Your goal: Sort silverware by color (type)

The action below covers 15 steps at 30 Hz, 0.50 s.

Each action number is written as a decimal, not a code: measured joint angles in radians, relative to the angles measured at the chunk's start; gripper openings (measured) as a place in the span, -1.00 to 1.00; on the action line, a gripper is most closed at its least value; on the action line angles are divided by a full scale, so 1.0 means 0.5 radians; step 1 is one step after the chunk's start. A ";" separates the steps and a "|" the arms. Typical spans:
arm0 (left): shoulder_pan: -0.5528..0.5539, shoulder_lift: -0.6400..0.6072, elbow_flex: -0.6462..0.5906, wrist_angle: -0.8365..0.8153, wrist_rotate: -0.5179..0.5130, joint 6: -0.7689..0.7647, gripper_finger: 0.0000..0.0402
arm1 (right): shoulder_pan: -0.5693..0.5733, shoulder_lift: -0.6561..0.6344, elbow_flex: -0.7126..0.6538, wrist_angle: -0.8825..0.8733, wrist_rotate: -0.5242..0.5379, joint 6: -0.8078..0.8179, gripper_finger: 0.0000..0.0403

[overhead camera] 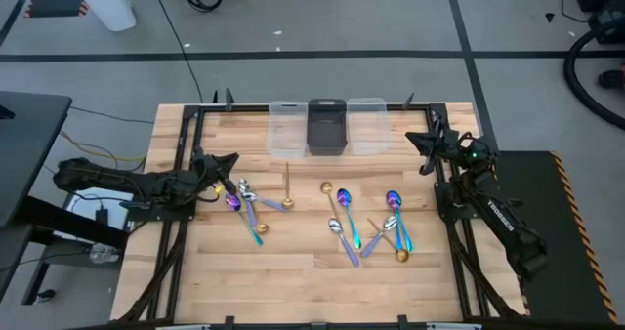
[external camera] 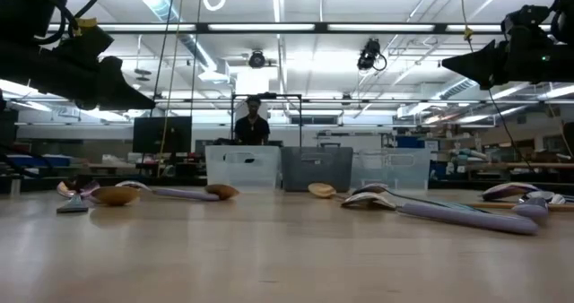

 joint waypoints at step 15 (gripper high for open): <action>-0.010 0.000 0.001 0.008 0.000 0.001 -0.78 | 0.000 -0.001 0.000 0.000 0.000 0.000 -0.90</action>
